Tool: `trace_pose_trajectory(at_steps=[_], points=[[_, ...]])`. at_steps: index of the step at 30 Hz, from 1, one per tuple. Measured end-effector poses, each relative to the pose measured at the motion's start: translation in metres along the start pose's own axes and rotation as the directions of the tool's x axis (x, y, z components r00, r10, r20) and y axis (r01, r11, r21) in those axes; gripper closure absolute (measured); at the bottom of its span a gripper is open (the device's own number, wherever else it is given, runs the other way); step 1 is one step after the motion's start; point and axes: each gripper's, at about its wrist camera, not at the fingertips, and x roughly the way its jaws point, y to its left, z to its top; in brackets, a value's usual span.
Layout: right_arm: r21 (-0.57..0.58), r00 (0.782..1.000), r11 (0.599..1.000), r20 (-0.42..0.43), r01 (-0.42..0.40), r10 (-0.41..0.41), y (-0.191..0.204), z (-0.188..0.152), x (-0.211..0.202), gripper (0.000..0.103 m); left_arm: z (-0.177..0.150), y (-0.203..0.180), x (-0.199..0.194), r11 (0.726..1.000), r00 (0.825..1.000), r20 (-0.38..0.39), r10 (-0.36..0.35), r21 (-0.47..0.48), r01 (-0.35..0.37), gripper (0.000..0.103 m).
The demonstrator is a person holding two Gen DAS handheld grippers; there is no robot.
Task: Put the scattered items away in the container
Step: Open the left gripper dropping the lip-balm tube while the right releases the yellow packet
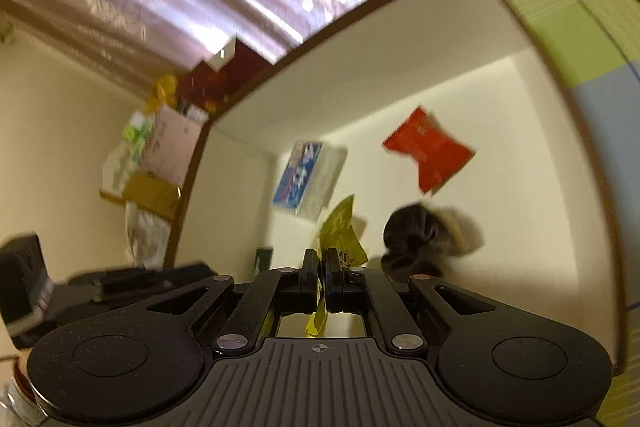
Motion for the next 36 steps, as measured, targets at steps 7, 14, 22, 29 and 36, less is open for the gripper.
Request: trace_pose_trajectory(at_steps=[7,14,22,29,36], points=[[-0.067,0.997,0.995,0.011,0.075,-0.074,0.014,0.000,-0.012,0.010,-0.003,0.003,-0.008,1.000,1.000,0.012,-0.004,-0.014,0.004,0.090],[-0.141,0.982,0.973,-0.013,0.183,-0.186,0.030,0.004,-0.027,0.010,-0.005,-0.002,-0.016,1.000,1.000,0.019,0.000,-0.005,0.000,0.080],[-0.321,0.942,0.894,-0.013,0.312,-0.334,0.047,-0.011,-0.032,0.009,-0.005,-0.008,-0.025,1.000,0.999,0.031,0.028,0.009,-0.029,0.050],[-0.358,0.934,0.866,0.049,0.348,-0.355,0.055,-0.024,-0.045,0.000,-0.008,-0.022,-0.037,0.998,0.998,0.044,0.053,0.028,-0.054,0.022],[-0.371,0.922,0.847,0.080,0.381,-0.379,0.063,-0.032,-0.057,0.000,-0.013,-0.030,-0.048,0.997,0.996,0.048,0.073,0.029,-0.074,0.015]])
